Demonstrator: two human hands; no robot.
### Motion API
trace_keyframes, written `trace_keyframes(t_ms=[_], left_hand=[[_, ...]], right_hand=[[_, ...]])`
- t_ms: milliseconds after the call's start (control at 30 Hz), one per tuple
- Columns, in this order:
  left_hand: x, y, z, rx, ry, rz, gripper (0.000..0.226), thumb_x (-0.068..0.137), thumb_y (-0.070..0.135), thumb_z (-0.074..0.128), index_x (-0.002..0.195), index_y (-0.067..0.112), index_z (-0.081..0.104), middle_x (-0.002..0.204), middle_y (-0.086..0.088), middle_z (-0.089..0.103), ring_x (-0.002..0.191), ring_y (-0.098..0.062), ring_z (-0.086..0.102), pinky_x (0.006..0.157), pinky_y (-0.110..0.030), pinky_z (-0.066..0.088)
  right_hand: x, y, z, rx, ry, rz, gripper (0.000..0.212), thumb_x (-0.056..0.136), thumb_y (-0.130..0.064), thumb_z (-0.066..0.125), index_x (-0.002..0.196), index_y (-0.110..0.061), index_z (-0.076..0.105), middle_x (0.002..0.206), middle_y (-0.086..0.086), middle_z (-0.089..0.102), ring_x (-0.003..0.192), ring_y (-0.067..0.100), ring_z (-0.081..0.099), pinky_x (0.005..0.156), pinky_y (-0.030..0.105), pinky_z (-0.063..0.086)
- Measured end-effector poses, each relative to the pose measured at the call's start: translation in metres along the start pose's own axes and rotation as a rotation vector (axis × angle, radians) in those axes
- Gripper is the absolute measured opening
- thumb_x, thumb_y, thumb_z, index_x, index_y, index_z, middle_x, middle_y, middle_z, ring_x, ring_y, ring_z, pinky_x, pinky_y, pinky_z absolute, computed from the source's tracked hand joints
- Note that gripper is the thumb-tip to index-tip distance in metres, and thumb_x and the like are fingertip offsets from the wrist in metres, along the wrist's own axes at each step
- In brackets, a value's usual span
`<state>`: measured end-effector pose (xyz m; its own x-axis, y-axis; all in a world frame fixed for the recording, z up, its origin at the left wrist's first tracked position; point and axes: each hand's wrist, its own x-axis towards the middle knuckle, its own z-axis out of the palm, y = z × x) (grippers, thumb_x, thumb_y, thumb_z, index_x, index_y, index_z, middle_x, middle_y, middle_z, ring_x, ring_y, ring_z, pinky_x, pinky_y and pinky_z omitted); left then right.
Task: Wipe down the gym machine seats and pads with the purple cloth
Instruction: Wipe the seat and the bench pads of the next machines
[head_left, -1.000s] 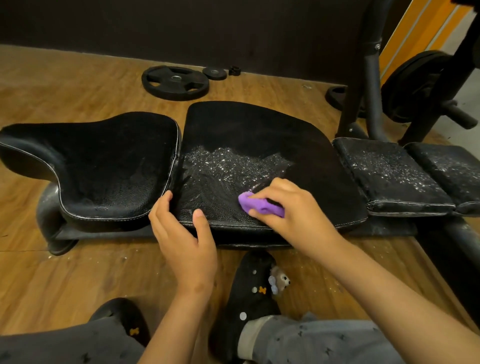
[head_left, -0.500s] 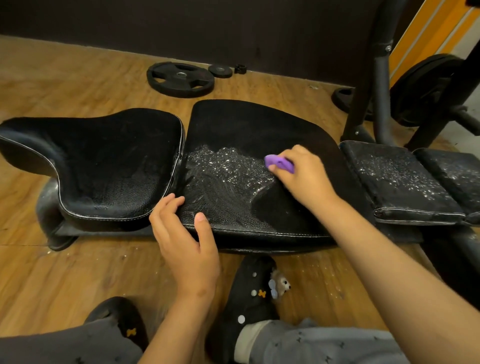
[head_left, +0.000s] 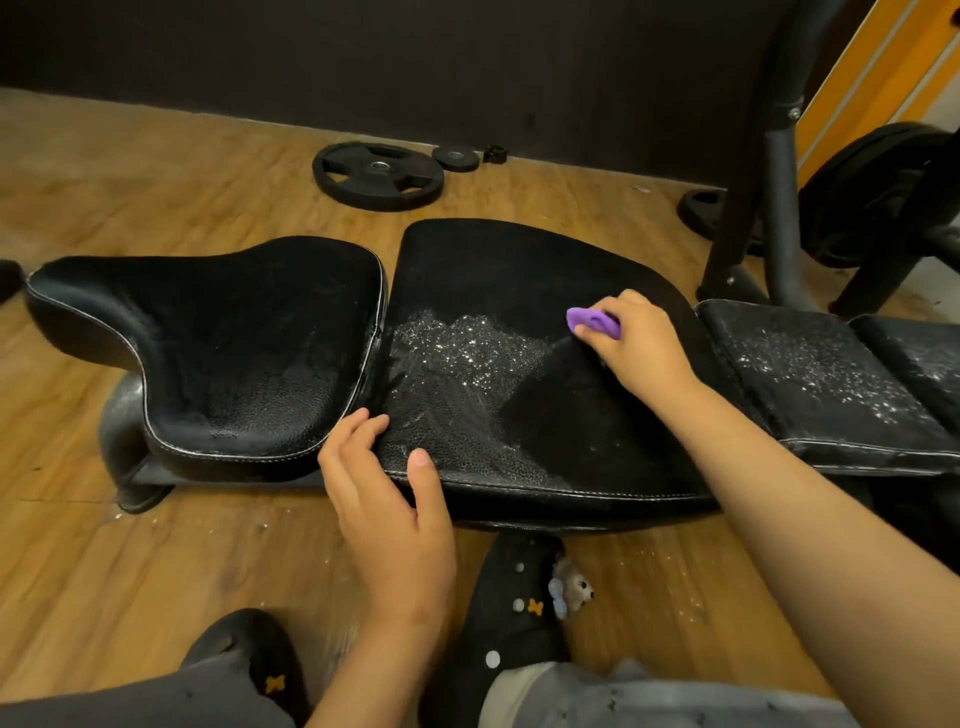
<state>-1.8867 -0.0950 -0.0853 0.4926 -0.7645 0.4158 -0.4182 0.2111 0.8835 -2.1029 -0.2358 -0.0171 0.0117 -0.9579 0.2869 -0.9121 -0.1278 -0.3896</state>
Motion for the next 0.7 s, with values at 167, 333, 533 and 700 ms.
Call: trace_keyframes(t_ms=[167, 333, 533, 700], left_hand=[[0.000, 0.001, 0.002, 0.000, 0.001, -0.026, 0.044, 0.092, 0.034, 0.038, 0.126, 0.007, 0.047, 0.135, -0.001, 0.038, 0.128, -0.014, 0.039, 0.106, -0.025, 0.030], [0.001, 0.000, 0.001, -0.005, 0.015, -0.016, 0.043, 0.092, 0.034, 0.039, 0.126, 0.008, 0.047, 0.131, 0.006, 0.036, 0.126, -0.016, 0.041, 0.106, -0.030, 0.032], [0.001, 0.001, 0.000, -0.007, 0.009, -0.025, 0.043, 0.092, 0.034, 0.039, 0.125, 0.008, 0.049, 0.131, 0.006, 0.037, 0.125, -0.012, 0.040, 0.104, -0.012, 0.026], [0.002, 0.001, -0.002, 0.007, -0.019, -0.024, 0.044, 0.092, 0.035, 0.039, 0.126, 0.009, 0.049, 0.132, 0.008, 0.036, 0.126, -0.010, 0.039, 0.104, -0.009, 0.024]], right_hand=[[-0.019, -0.036, 0.012, 0.025, 0.005, -0.145, 0.016, 0.088, -0.024, 0.067, 0.092, -0.009, 0.066, 0.087, 0.000, 0.046, 0.085, 0.024, 0.053, 0.067, 0.026, 0.028], [-0.082, -0.086, -0.002, 0.183, -0.216, -0.467, 0.015, 0.087, -0.024, 0.069, 0.094, -0.012, 0.068, 0.086, -0.003, 0.047, 0.083, 0.012, 0.046, 0.068, 0.022, 0.035], [-0.054, -0.070, 0.000, 0.186, -0.248, -0.484, 0.021, 0.087, -0.030, 0.066, 0.094, -0.011, 0.069, 0.083, -0.001, 0.049, 0.078, 0.010, 0.047, 0.068, 0.020, 0.034], [0.009, -0.055, 0.019, 0.092, -0.110, -0.216, 0.016, 0.090, -0.026, 0.065, 0.095, -0.011, 0.067, 0.088, 0.000, 0.048, 0.080, 0.014, 0.049, 0.070, 0.026, 0.035]])
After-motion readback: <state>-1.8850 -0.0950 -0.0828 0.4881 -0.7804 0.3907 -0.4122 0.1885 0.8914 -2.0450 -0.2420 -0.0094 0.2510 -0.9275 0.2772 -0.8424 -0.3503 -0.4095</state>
